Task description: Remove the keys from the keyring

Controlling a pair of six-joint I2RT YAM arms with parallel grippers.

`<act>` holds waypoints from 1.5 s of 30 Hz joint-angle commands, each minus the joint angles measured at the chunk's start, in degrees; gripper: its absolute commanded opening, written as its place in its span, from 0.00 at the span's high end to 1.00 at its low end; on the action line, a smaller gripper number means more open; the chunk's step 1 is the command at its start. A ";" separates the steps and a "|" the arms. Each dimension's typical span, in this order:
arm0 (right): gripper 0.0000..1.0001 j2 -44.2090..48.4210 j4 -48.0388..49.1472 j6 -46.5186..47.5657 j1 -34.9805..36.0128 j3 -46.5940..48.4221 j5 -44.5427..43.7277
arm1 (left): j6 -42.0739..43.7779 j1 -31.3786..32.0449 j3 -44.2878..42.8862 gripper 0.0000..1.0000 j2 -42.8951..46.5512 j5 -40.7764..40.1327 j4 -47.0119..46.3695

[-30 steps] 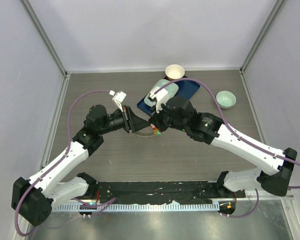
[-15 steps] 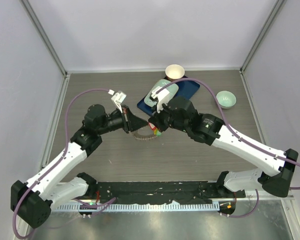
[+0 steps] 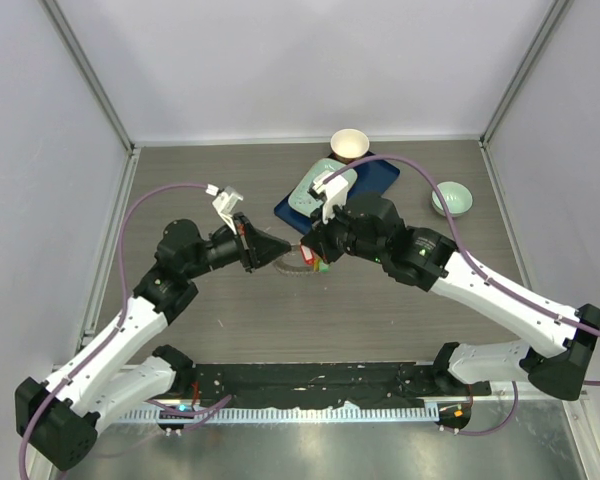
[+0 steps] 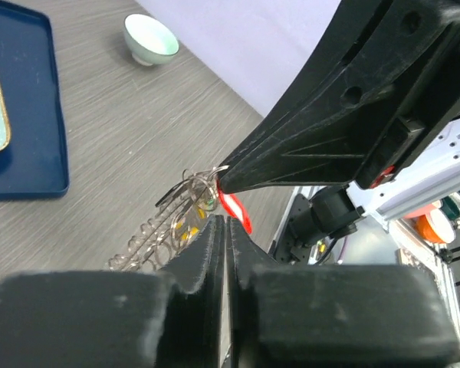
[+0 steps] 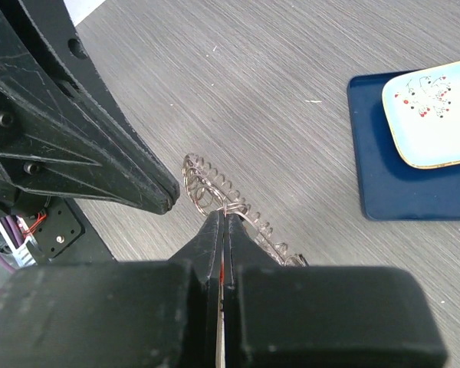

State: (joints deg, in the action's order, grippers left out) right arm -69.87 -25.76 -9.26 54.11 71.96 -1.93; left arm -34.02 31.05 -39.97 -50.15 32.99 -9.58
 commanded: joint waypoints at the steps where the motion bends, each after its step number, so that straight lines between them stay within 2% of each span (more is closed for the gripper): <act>1: 0.99 2.19 3.52 -0.76 -0.23 0.72 1.06 | 4.40 -0.20 -4.50 0.80 -0.56 -1.17 6.84; 3: 0.99 2.28 3.87 -0.68 -0.32 0.90 1.14 | 3.18 -0.20 -6.61 0.67 -2.13 0.13 8.61; 5: 0.99 2.36 4.66 -0.07 -0.23 0.72 3.49 | -0.41 -0.20 -6.53 0.61 -2.84 2.67 7.13; 10: 0.99 4.65 9.49 2.75 -0.40 -2.61 5.71 | -6.93 -0.20 -3.02 0.52 -3.11 7.70 -1.66; 13: 0.99 4.83 9.50 3.81 -0.41 -2.18 5.54 | -3.35 -0.20 -3.45 0.50 -2.24 7.35 2.71; 15: 0.99 4.56 9.15 3.81 -0.41 -1.39 6.41 | -0.36 -0.20 -4.41 0.43 -1.45 6.65 7.44; 16: 0.99 4.74 8.80 3.63 -0.41 -1.21 6.68 | 2.96 -0.20 -4.85 0.35 -1.18 5.43 9.04; 17: 0.99 4.74 8.88 3.54 -0.49 -0.95 6.94 | 4.65 -0.20 -5.47 0.33 -0.66 4.89 11.06; 20: 0.99 4.91 8.79 3.37 -0.32 -0.77 7.47 | 10.54 -0.20 -8.89 0.33 -0.82 3.49 18.70; 23: 0.99 5.18 8.97 2.84 -0.41 -0.77 7.91 | 13.98 -0.20 -11.53 0.33 -2.14 3.57 21.88; 28: 0.99 5.79 9.50 2.14 -0.41 -0.95 8.88 | 15.47 -0.20 -12.59 0.33 -4.25 8.66 21.10; 38: 0.99 6.93 9.50 1.61 -0.41 -0.68 9.58 | 18.99 -0.11 -12.24 0.32 -5.39 6.91 22.42; 41: 0.99 6.94 9.50 1.35 -0.32 -0.77 9.93 | 18.99 -0.11 -12.15 0.37 -6.62 8.13 21.45; 42: 0.99 7.02 9.67 1.26 -0.40 -0.86 9.93 | 18.99 0.06 -12.24 0.45 -7.32 9.01 20.49; 45: 0.99 6.85 9.76 1.00 -0.49 -1.04 10.02 | 18.73 0.42 -12.15 0.51 -8.12 10.07 18.82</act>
State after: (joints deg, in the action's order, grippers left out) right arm -64.84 -21.02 -7.27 53.87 68.66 7.09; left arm -16.08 31.09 -50.65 -57.30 40.32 12.71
